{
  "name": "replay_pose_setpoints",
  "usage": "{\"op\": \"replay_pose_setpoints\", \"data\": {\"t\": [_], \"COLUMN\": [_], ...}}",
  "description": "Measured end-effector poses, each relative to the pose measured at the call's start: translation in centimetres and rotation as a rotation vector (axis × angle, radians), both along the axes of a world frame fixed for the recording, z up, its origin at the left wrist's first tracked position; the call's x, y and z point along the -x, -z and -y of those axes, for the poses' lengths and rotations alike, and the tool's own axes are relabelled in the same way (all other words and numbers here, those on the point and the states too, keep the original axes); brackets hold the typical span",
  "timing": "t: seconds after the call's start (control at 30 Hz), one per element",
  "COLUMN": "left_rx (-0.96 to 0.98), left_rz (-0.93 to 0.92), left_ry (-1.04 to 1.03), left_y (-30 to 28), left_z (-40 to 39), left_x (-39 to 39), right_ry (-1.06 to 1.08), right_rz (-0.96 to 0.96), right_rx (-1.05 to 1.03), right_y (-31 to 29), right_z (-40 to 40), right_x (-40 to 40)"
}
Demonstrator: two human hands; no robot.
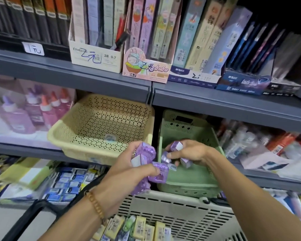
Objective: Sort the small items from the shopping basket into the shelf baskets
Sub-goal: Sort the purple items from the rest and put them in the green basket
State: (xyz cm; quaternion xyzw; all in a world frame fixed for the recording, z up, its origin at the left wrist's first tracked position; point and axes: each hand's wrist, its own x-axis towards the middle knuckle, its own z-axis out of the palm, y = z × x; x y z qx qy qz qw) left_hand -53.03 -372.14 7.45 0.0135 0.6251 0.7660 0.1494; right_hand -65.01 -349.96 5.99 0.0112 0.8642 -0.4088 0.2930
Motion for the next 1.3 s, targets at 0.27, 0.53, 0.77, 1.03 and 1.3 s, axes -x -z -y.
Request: {"op": "replay_pose_setpoints", "data": {"t": [0.27, 0.53, 0.77, 1.03, 1.3], "left_rx": [-0.001, -0.002, -0.009, -0.01, -0.024], "left_rz": [-0.011, -0.006, -0.008, -0.006, 0.002], "left_ry": [0.005, 0.016, 0.025, -0.014, -0.006], "left_y": [0.1, -0.2, -0.2, -0.3, -0.3], "left_z": [-0.5, -0.6, -0.5, -0.8, -1.0], "left_x": [-0.3, -0.2, 0.1, 0.0, 0.0], "right_ry": [0.087, -0.114, -0.094, -0.164, -0.266], "right_rz": [-0.16, -0.238, -0.093, -0.184, -0.282], "right_rx": [-0.131, -0.236, -0.238, -0.467, -0.398], "right_y": [0.3, 1.1, 1.0, 1.0, 1.5], "right_z": [-0.3, 0.6, -0.1, -2.5, -3.4], "right_x": [0.2, 1.5, 2.5, 1.7, 0.4]}}
